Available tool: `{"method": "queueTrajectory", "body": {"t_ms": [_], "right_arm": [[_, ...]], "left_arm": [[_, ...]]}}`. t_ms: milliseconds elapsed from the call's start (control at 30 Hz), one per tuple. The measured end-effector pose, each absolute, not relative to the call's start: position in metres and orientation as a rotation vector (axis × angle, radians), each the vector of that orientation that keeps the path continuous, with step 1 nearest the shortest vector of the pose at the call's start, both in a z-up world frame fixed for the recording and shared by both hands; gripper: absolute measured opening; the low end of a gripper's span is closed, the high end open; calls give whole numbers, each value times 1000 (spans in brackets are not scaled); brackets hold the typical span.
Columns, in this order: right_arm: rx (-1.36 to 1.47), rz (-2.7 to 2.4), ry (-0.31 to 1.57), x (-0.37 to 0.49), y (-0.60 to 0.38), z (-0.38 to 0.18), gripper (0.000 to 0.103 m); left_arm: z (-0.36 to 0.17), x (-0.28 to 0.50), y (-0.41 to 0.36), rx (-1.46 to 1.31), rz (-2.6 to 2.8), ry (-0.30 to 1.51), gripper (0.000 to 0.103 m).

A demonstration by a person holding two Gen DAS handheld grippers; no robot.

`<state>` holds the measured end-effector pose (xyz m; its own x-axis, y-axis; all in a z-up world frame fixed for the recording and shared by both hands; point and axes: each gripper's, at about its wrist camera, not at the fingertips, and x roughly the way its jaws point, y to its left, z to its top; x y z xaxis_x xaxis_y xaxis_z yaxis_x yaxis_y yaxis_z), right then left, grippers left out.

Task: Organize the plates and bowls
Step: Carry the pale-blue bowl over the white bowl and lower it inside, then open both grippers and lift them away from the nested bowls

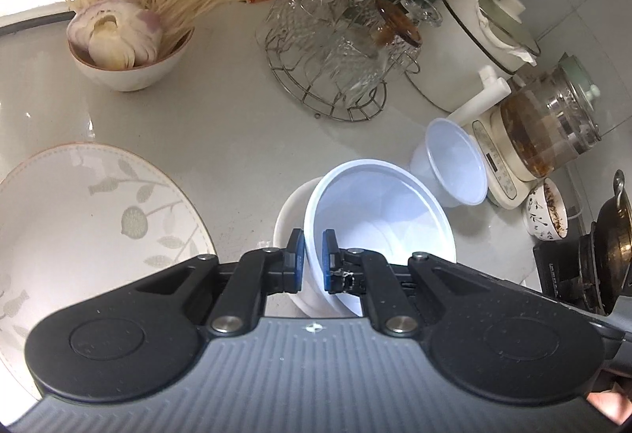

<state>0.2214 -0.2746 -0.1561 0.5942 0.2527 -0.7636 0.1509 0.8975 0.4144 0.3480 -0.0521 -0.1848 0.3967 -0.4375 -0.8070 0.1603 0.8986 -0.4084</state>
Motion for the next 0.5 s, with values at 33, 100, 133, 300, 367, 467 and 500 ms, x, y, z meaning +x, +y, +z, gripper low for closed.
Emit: {"method": "queueTrajectory", "body": {"t_ms": [33, 100, 133, 300, 367, 467, 500], "right_arm": [[471, 65, 941, 222, -275, -156, 20], [463, 74, 934, 223, -275, -156, 20], [460, 81, 931, 224, -275, -156, 20], [470, 102, 930, 226, -277, -156, 20], [450, 114, 936, 226, -277, -153, 26], [433, 124, 912, 225, -278, -144, 48], [432, 122, 898, 224, -279, -141, 52]], "left_arm": [[-184, 348, -52, -281, -383, 1098, 9], [-182, 350, -54, -260, -379, 1099, 9], [-181, 350, -56, -246, -377, 1098, 9], [-177, 354, -58, -224, -377, 1099, 10], [-175, 354, -59, -215, -372, 1109, 16], [-170, 351, -61, -213, -373, 1091, 33], [-167, 349, -62, -209, -372, 1081, 33]]}}
